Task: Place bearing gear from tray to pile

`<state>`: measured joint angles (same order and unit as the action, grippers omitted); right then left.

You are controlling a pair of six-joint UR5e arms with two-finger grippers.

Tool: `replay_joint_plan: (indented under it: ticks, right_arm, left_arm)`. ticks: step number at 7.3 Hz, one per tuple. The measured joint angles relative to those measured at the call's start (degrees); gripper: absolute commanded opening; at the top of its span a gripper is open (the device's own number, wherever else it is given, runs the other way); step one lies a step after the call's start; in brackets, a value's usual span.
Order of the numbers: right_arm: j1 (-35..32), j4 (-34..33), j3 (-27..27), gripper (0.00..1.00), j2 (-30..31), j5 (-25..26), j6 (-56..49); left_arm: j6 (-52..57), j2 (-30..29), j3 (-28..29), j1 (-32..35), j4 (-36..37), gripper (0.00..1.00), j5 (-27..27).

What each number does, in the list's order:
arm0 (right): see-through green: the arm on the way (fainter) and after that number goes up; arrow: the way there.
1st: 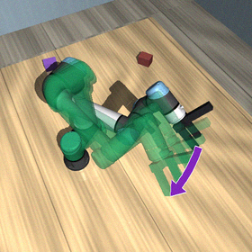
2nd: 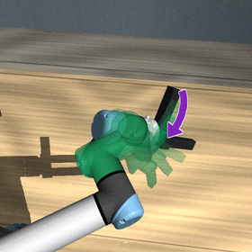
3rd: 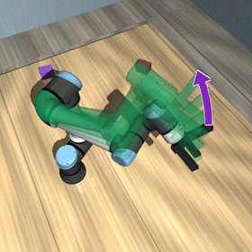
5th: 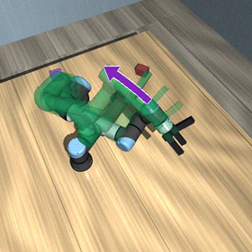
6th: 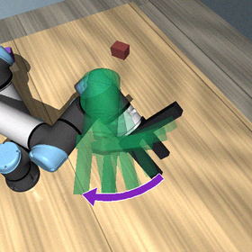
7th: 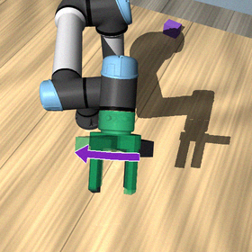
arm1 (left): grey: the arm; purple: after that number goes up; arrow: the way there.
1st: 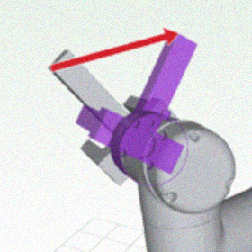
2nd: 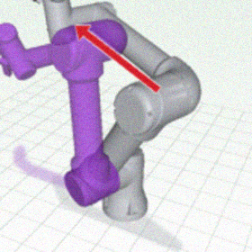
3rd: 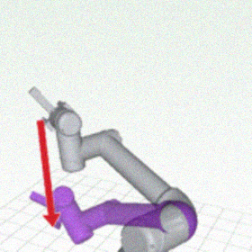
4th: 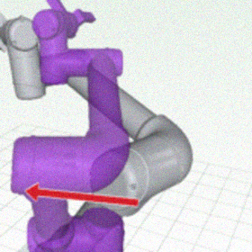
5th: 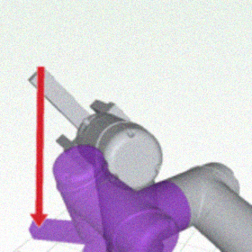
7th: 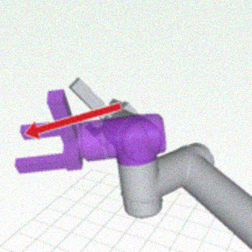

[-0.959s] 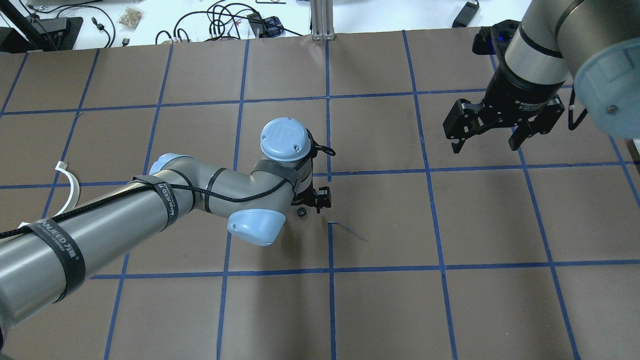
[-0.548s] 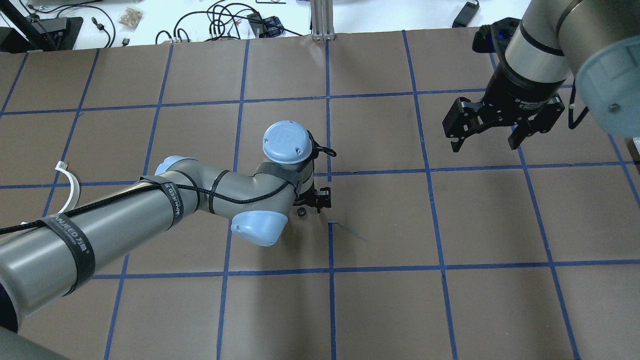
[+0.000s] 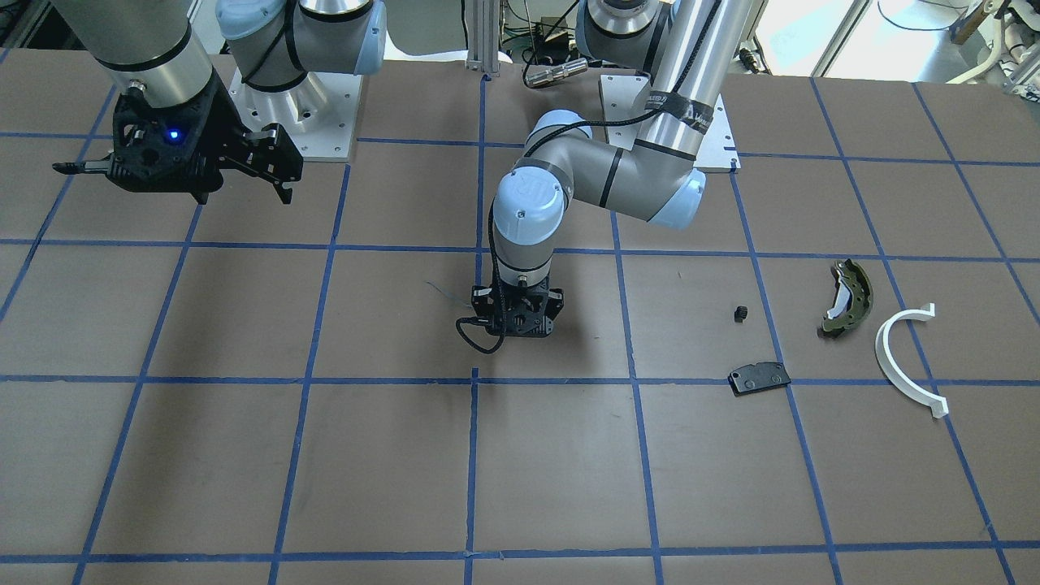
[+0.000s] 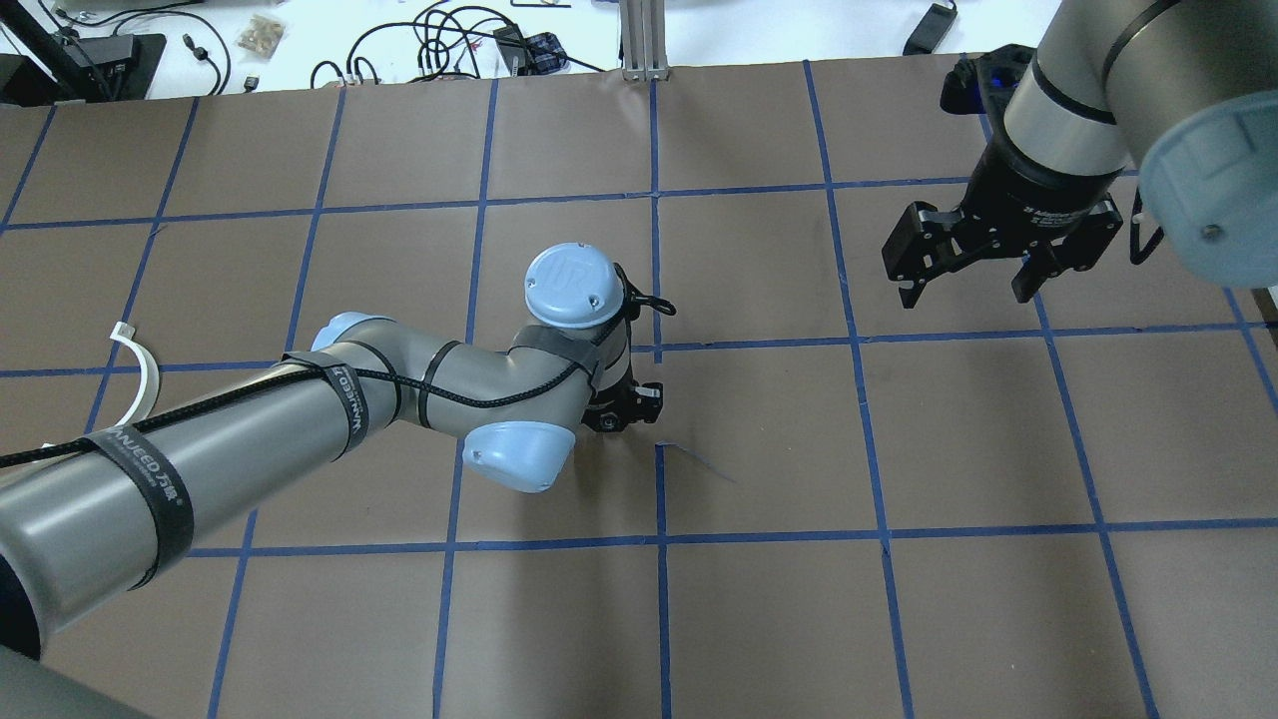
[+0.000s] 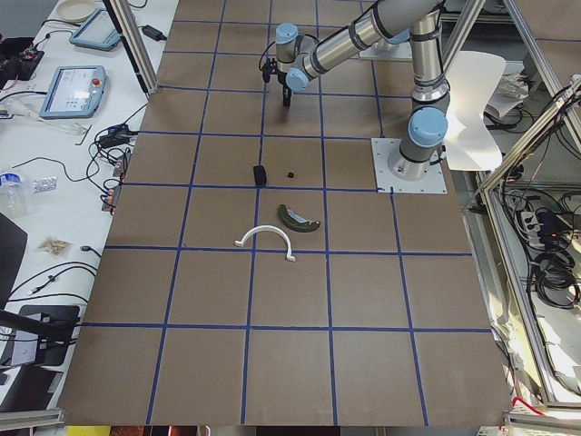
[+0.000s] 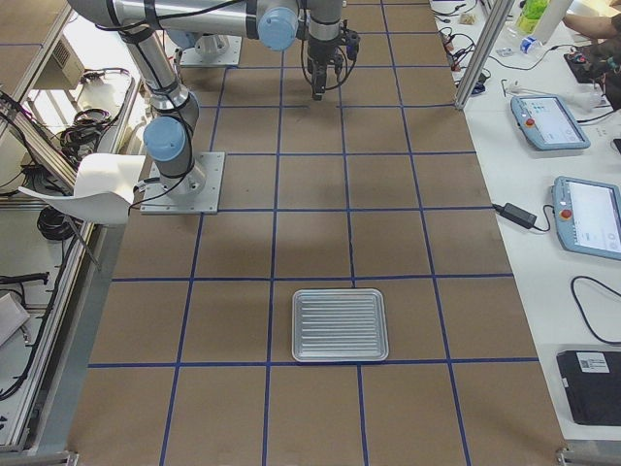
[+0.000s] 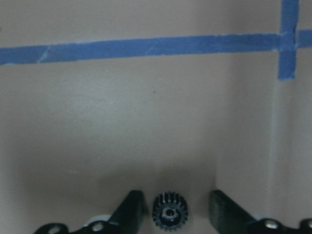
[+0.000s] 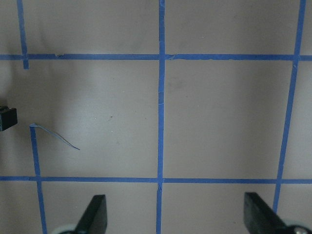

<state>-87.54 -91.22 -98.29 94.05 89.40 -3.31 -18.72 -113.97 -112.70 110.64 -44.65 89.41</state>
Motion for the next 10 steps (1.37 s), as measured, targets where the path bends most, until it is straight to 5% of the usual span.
replay_joint_plan:
  ticks: [3, 5, 10]
  right_arm:
    - [0.3, -0.77, 0.09, 1.0, 0.06, 0.33, 0.21]
    - [0.35, -0.78, 0.11, 1.0, 0.08, 0.3, 0.72]
    - [0.43, -0.69, 0.12, 1.0, 0.08, 0.22, 0.79]
  left_arm:
    - [0.08, 1.33, 1.1, -1.63, -1.29, 0.0, -0.07]
    - [1.79, 3.59, 4.18, -7.63, -9.8, 0.0, 0.21]
    - [31.56, 8.84, 2.72, -30.44, -18.82, 0.0, 3.32]
